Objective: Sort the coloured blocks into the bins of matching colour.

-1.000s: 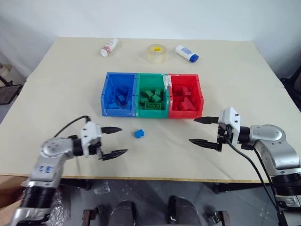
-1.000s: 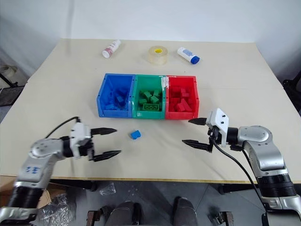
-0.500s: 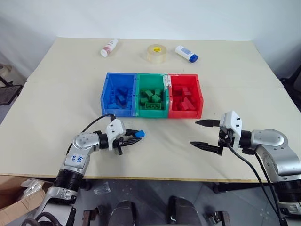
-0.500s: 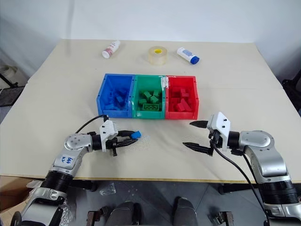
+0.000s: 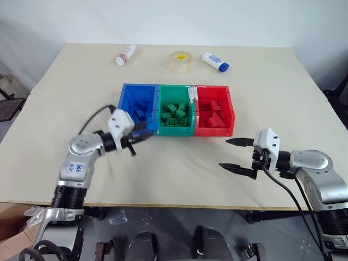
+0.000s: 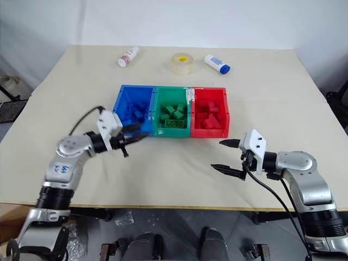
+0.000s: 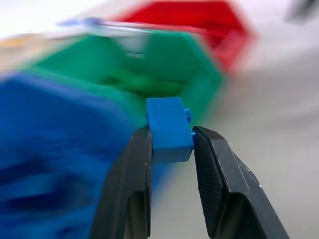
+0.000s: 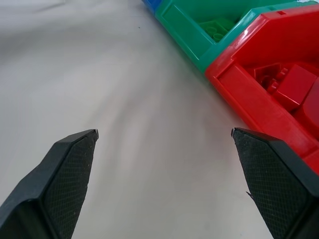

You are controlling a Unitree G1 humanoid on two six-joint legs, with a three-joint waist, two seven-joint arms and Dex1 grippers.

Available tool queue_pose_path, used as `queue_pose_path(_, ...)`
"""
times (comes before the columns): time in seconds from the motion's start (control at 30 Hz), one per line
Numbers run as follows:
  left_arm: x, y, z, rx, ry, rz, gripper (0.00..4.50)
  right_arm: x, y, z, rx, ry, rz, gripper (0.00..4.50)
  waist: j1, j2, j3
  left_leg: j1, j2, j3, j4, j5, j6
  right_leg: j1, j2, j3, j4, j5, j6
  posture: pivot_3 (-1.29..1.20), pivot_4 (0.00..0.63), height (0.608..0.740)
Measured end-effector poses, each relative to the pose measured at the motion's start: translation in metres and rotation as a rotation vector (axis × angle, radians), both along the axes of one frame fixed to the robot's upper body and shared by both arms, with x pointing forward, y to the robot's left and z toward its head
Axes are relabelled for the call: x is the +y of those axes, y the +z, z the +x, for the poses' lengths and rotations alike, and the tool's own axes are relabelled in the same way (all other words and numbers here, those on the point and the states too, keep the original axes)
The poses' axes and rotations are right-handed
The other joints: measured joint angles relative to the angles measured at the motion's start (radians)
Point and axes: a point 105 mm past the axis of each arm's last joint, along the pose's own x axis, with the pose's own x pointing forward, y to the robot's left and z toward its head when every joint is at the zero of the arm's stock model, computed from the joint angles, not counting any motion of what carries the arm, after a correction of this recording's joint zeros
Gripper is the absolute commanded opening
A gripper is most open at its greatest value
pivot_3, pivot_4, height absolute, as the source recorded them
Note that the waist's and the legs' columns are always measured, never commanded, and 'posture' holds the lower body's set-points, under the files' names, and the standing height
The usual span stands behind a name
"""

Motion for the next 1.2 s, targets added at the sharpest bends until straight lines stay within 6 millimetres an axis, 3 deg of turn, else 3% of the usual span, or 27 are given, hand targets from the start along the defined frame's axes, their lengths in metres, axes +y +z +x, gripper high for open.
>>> queue_pose_path(0.03,0.008,0.013,0.009,-0.026,0.057,-0.027,0.85,0.002,0.002,0.0,-0.006,0.007,0.011,4.5,0.0,0.0,0.0,0.0,0.0,0.0,0.0,0.0,0.0,0.0,0.0,0.0,0.0,0.0,0.0,0.0,0.15,0.74)
queue_pose_path(0.1,0.021,0.027,0.019,-0.063,0.127,-0.048,1.58,0.004,0.007,0.001,-0.019,0.017,0.028,4.5,0.0,0.0,0.0,0.0,0.0,0.0,0.0,0.0,0.0,0.001,0.0,0.0,-0.001,0.0,0.001,0.0,0.15,0.74)
queue_pose_path(0.13,0.026,0.029,0.023,-0.066,0.154,-0.057,1.74,0.005,0.01,0.002,-0.027,0.021,0.04,4.5,0.0,0.0,0.0,0.0,0.0,0.0,0.0,0.0,0.0,0.001,0.0,0.0,-0.001,0.0,0.001,0.0,0.15,0.74)
queue_pose_path(0.27,0.037,0.012,0.034,-0.006,0.209,-0.076,3.19,0.006,0.025,0.002,-0.07,0.044,0.102,4.5,0.0,0.0,0.0,0.0,0.0,0.0,-0.001,0.0,0.0,0.001,0.0,0.0,-0.001,0.0,0.001,0.0,0.15,0.74)
queue_pose_path(0.4,0.036,0.006,0.035,0.015,0.183,-0.063,4.35,0.006,0.027,0.004,-0.072,0.046,0.107,4.5,0.0,-0.001,0.0,0.0,0.0,0.0,0.0,0.0,0.0,0.001,0.0,0.0,-0.001,0.0,0.001,0.0,0.15,0.74)
queue_pose_path(0.57,0.025,0.007,0.024,0.046,0.052,-0.07,4.43,0.004,0.027,0.007,-0.067,0.041,0.111,4.5,-0.001,-0.001,0.0,0.0,0.0,0.0,0.0,0.0,0.0,0.0,0.0,0.0,-0.001,0.0,0.001,0.0,0.15,0.74)
queue_pose_path(0.67,0.023,0.016,0.003,0.007,-0.034,-0.128,4.43,0.005,0.029,0.007,-0.07,0.055,0.105,4.5,-0.007,-0.001,0.0,0.0,0.0,0.001,-0.001,0.0,0.0,0.0,0.0,0.0,-0.001,0.0,0.001,0.0,0.15,0.74)
queue_pose_path(0.77,0.039,0.012,-0.022,0.047,-0.049,-0.143,4.43,0.0,0.029,0.008,-0.058,0.062,0.086,4.5,-0.022,-0.001,0.0,0.0,0.0,0.001,-0.002,0.0,0.0,0.0,0.0,0.001,-0.001,0.0,0.001,0.0,0.15,0.74)
queue_pose_path(1.0,0.078,-0.036,-0.084,0.23,-0.107,-0.081,4.43,-0.017,0.024,0.011,-0.013,0.067,0.027,4.5,-0.025,0.0,0.0,0.001,0.0,0.001,-0.002,0.0,0.0,0.0,0.0,0.001,-0.001,0.0,0.001,0.0,0.15,0.74)
queue_pose_path(1.2,0.108,-0.043,-0.099,0.239,-0.048,-0.057,4.43,-0.035,0.016,0.016,0.028,0.038,-0.013,4.5,-0.019,0.0,0.0,0.001,0.0,0.001,-0.001,-0.001,0.0,0.0,0.0,0.001,-0.001,0.0,0.001,0.0,0.15,0.74)
